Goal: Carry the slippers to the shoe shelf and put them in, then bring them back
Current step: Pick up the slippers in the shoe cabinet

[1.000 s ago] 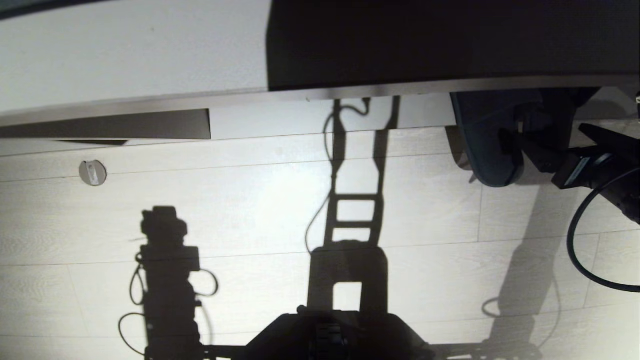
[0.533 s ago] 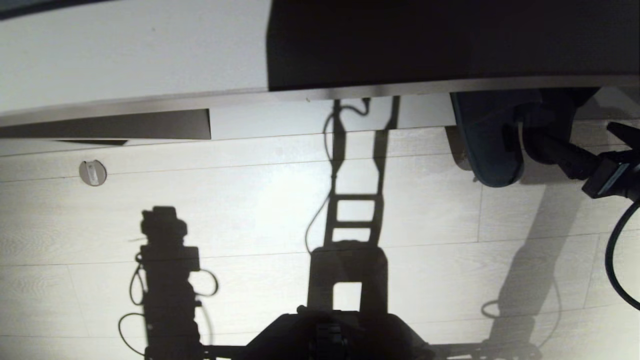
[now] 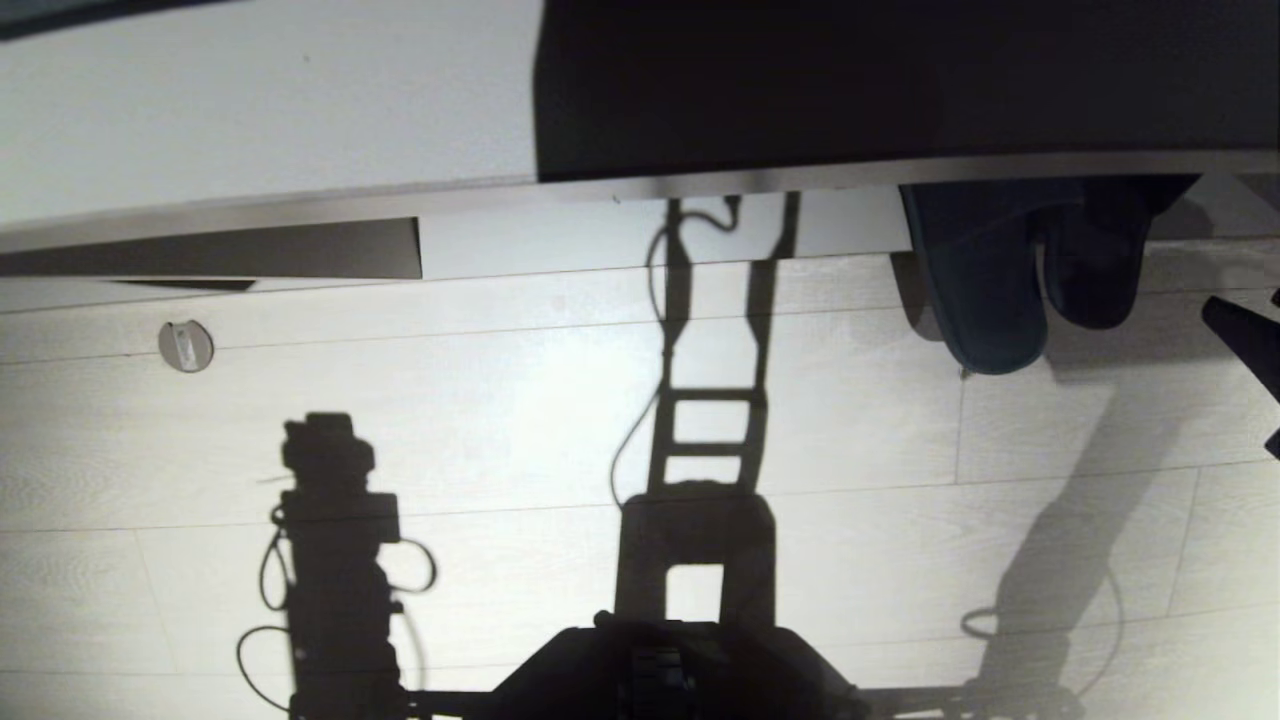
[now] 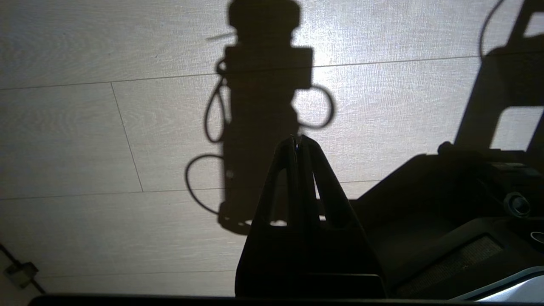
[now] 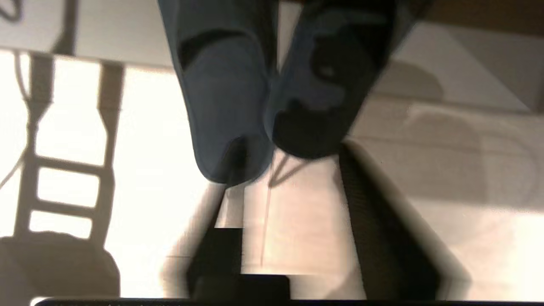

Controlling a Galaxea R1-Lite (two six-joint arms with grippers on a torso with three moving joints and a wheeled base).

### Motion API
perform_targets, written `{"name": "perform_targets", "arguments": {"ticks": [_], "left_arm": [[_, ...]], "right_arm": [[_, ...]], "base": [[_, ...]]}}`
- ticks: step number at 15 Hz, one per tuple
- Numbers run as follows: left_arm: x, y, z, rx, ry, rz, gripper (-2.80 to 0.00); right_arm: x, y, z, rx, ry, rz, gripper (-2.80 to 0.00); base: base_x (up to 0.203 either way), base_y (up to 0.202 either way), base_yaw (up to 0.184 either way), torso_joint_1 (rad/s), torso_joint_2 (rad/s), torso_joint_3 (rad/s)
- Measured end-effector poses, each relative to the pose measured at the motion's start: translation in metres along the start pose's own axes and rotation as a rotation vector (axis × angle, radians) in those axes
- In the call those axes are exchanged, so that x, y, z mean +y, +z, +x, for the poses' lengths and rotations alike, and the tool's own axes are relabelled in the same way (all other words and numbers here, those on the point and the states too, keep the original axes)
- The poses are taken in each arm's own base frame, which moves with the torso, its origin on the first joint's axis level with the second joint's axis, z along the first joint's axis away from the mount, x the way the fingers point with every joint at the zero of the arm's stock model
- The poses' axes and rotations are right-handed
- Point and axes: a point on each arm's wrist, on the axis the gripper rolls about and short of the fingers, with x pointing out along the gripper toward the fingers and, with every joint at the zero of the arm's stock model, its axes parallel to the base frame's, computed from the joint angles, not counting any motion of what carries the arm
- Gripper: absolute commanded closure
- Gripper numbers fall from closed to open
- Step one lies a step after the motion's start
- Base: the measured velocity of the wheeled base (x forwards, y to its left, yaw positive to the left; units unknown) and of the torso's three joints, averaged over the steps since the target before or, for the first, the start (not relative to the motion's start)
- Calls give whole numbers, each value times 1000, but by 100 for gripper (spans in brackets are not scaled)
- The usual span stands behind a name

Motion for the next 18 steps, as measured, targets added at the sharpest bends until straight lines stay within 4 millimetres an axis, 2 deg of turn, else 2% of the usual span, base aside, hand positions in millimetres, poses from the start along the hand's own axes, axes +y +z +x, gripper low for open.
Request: {"name": "perform_targets", "arguments": {"ticks": [4,8,13,18], "left_arm": [[0,0,0,0,0,0,0],[0,0,0,0,0,-1,0],[0,0,0,0,0,0,0],[0,0,0,0,0,0,0]], "right_arm": [[0,-8,-33,20,-57,1,0],[1,-26,-73,40,-87,1,0],[5,-60,-127,96,-84,-3,0],[13,-107,-162,136,-40,2,0]], "base": [[0,0,0,0,0,0],[0,0,0,0,0,0],[0,0,0,0,0,0],[0,0,0,0,0,0]]}}
